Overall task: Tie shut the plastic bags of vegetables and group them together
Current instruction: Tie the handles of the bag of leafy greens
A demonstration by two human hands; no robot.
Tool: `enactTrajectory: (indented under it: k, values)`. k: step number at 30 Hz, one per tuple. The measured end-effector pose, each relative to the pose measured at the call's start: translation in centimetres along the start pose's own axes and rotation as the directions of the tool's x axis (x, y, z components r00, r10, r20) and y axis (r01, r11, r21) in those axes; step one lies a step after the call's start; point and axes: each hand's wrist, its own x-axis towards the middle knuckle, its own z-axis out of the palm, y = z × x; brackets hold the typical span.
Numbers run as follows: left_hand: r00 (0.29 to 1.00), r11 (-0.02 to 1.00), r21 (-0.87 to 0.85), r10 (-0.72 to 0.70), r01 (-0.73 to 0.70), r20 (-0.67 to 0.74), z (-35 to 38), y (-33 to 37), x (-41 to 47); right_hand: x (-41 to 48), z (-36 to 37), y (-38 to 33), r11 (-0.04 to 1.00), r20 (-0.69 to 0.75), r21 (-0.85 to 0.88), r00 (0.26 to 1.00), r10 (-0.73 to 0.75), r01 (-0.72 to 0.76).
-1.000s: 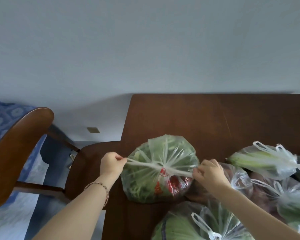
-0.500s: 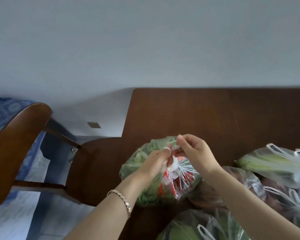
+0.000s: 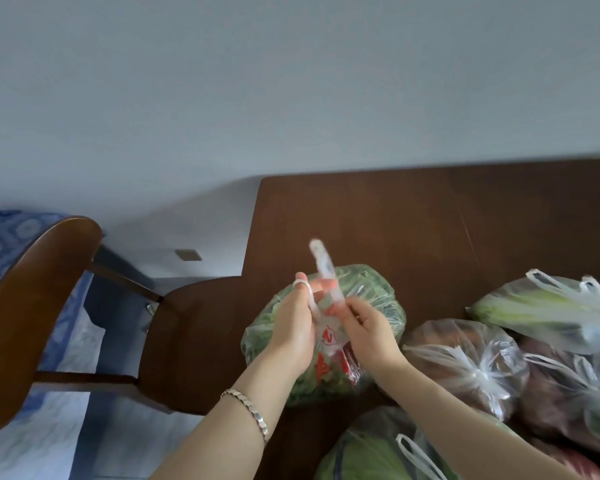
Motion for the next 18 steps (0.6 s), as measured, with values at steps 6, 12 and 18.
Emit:
enactTrajectory:
  k: [6, 12, 18]
  values:
    - [0.983, 0.938, 0.323, 0.161, -0.123, -0.093, -0.9, 0.2, -0.7, 0.3, 0.6, -0.4, 0.989, 0.035, -0.052, 0.989, 0.143, -0.141]
    - [0.987, 0.943, 0.300, 0.112, -0.141, 0.112, 0.2, 2.3, -0.9, -1.0, 0.3, 0.2, 0.907, 0.232, -0.354, 0.961, -0.153, 0.230]
    - [0.962, 0.649, 0.714, 0.122, -0.264, 0.245, -0.7, 0.4, -0.7, -1.6, -0.1, 0.1, 0.999, 0.140, 0.017, 0.990, 0.027, -0.030]
